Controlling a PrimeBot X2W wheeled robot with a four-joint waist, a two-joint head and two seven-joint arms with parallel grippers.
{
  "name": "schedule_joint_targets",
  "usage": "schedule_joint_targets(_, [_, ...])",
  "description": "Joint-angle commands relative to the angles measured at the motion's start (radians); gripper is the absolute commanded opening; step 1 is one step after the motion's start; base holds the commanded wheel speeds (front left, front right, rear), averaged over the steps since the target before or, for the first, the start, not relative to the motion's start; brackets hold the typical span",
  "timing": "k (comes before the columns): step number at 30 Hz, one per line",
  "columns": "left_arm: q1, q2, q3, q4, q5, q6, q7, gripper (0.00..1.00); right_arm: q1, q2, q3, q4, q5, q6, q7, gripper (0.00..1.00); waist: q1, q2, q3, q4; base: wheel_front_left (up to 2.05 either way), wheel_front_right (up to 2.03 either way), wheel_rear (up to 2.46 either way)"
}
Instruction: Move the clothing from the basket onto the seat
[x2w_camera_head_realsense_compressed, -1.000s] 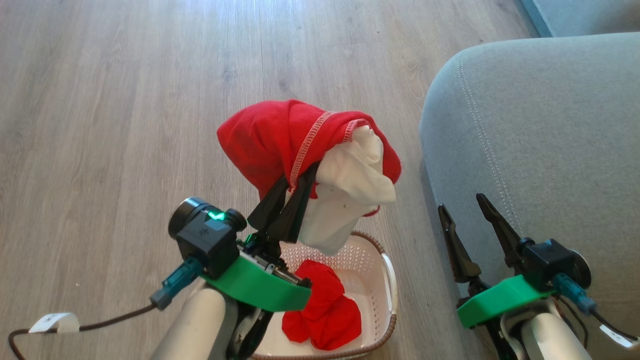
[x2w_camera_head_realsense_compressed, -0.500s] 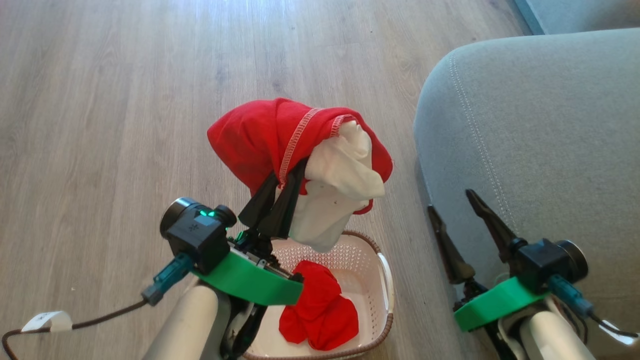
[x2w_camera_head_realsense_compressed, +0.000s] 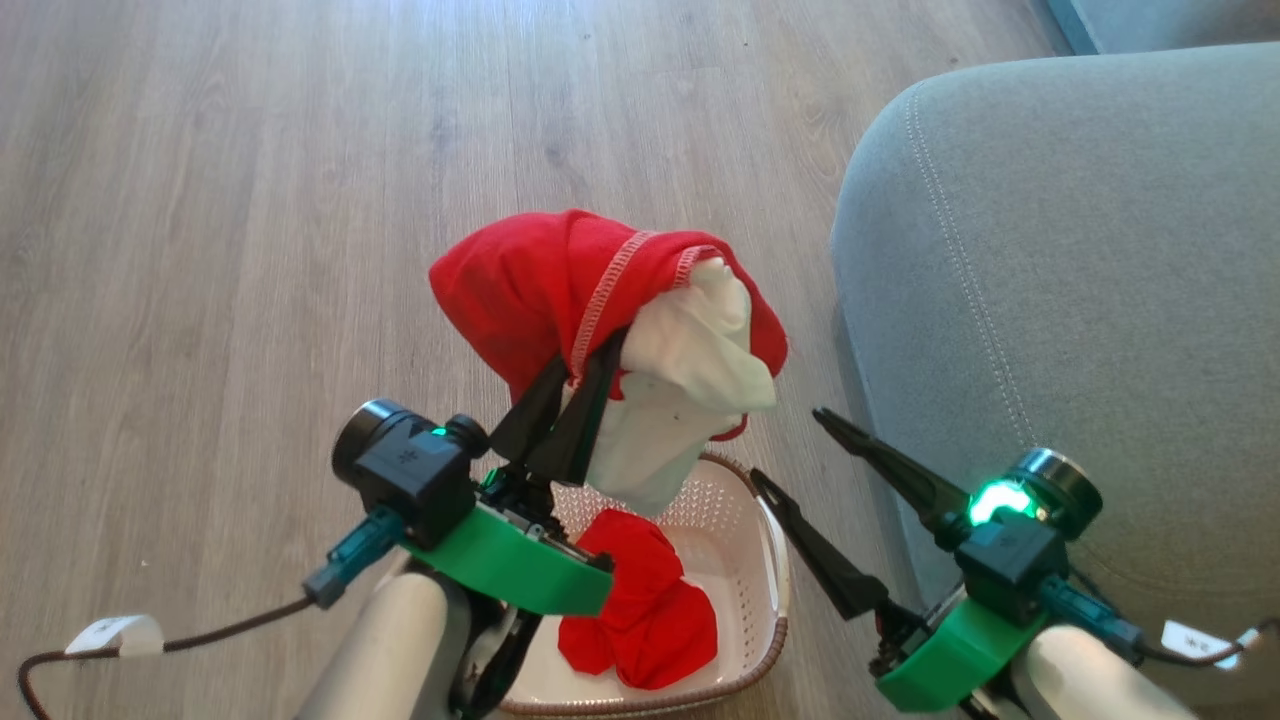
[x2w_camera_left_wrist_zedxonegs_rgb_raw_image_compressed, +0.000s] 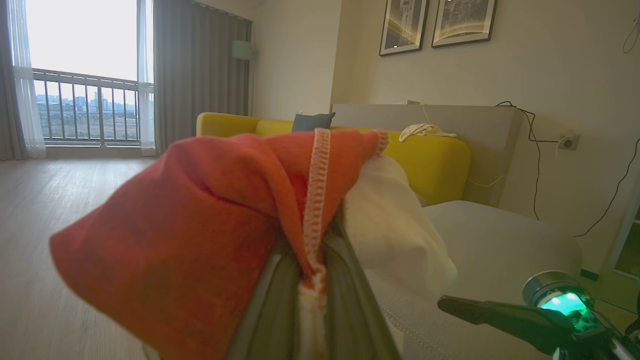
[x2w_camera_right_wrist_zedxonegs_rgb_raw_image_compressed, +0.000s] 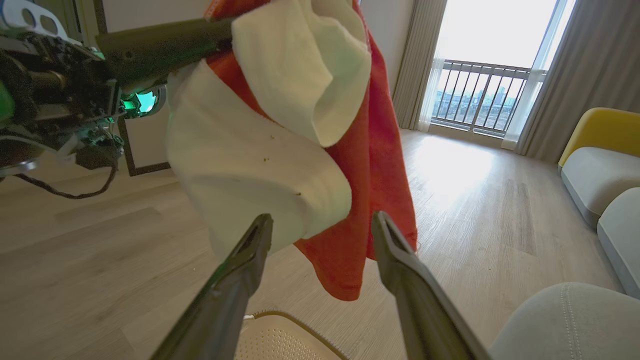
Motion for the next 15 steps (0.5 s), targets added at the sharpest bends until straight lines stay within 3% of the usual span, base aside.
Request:
schedule_joint_targets(1, [-0.064,0.000,0.023,-0.033,0.010,-0.005,-0.005,0.00,-0.048,-0.022,0.018,-0.037,0.005,0.000,-0.006,1.00,0.0000,0.0000,0.002,0.001,0.00,0.00,0.00])
schedule_joint_targets(7, [-0.075,0.000,-0.011,-0.018,0.026,-0.013,-0.005,0.00,-0.126,-0.050,0.092,-0.024,0.022,0.000,-0.006,1.00,0.0000,0.0000,0.016,0.003,0.00,0.00,0.00])
schedule_joint_targets(15, [-0.089,0.000,-0.075,-0.019,0.024,-0.021,-0.005,0.00,-0.189,-0.044,0.108,0.016,0.016,0.000,-0.006,1.00,0.0000,0.0000,0.030,0.022,0.00,0.00,0.00])
